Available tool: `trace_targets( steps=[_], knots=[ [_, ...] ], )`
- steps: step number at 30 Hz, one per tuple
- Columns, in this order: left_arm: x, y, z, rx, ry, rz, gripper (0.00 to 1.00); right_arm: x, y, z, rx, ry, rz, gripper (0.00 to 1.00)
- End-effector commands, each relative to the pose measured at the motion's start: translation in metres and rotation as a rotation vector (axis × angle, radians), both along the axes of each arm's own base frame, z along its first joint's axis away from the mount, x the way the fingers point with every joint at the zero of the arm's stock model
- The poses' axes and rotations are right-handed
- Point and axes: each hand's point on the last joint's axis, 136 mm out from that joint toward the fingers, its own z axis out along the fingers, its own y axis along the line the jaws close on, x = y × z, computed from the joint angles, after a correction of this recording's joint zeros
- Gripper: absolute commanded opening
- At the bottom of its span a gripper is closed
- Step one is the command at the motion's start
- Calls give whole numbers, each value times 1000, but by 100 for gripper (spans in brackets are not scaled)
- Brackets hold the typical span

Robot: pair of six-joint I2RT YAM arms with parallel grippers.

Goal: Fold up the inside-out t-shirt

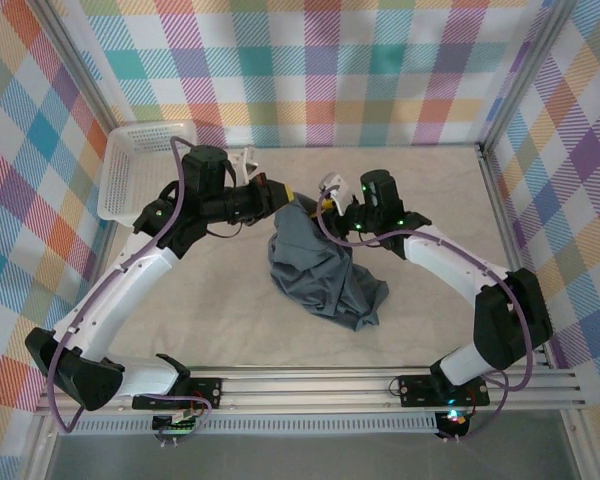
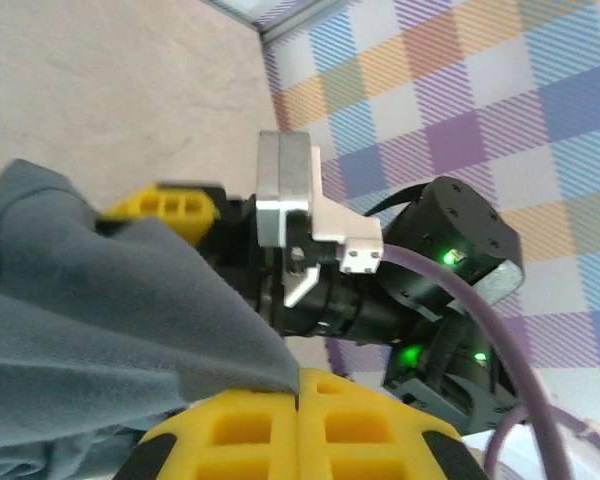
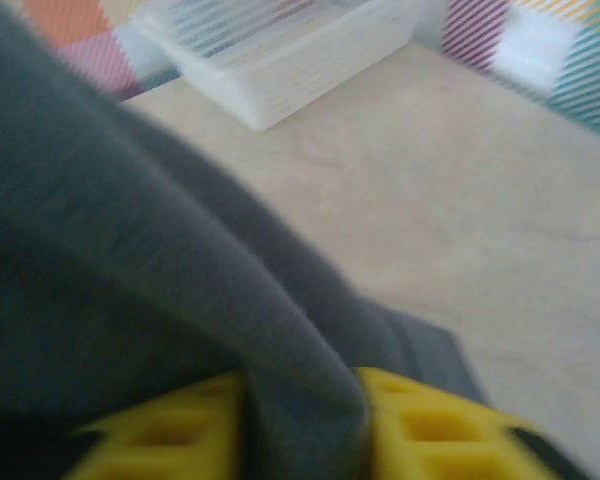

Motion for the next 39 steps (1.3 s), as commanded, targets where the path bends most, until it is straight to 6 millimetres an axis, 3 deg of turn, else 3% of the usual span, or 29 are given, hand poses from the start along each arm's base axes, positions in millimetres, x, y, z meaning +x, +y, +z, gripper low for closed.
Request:
trace_targets(
  steps=[1, 4, 6, 8, 11, 13, 16, 19, 22, 27, 35, 39],
  knots=[
    [11, 39, -12, 147, -31, 105, 0, -39, 9, 48, 139, 50, 150, 0],
    [39, 73, -58, 308, 2, 183, 0, -74, 6, 100, 355, 143, 263, 0],
    [50, 74, -79, 357, 8, 162, 0, -87, 0, 126, 480, 202, 323, 0],
    [57, 65, -86, 322, -6, 141, 3, -86, -5, 137, 550, 277, 308, 0],
    [57, 56, -75, 240, -43, 127, 23, -84, -7, 137, 569, 310, 299, 0],
    [52, 62, -67, 253, -71, 145, 39, -80, -7, 135, 567, 309, 282, 0],
    [38, 70, -58, 287, -141, 139, 52, -74, -6, 128, 550, 327, 267, 0],
    [13, 56, -59, 379, -273, 9, 59, -73, -4, 123, 526, 342, 281, 0],
    [-9, 37, -71, 510, -411, -167, 64, -76, -3, 124, 512, 341, 307, 0],
    [-6, 17, -78, 564, -552, -326, 79, -83, -3, 130, 494, 355, 351, 0],
    [25, -11, -32, 468, -793, -278, 83, -91, -5, 129, 480, 375, 363, 0],
    [31, -13, -27, 461, -800, -268, 64, -93, -6, 128, 479, 388, 364, 0]
  ],
)
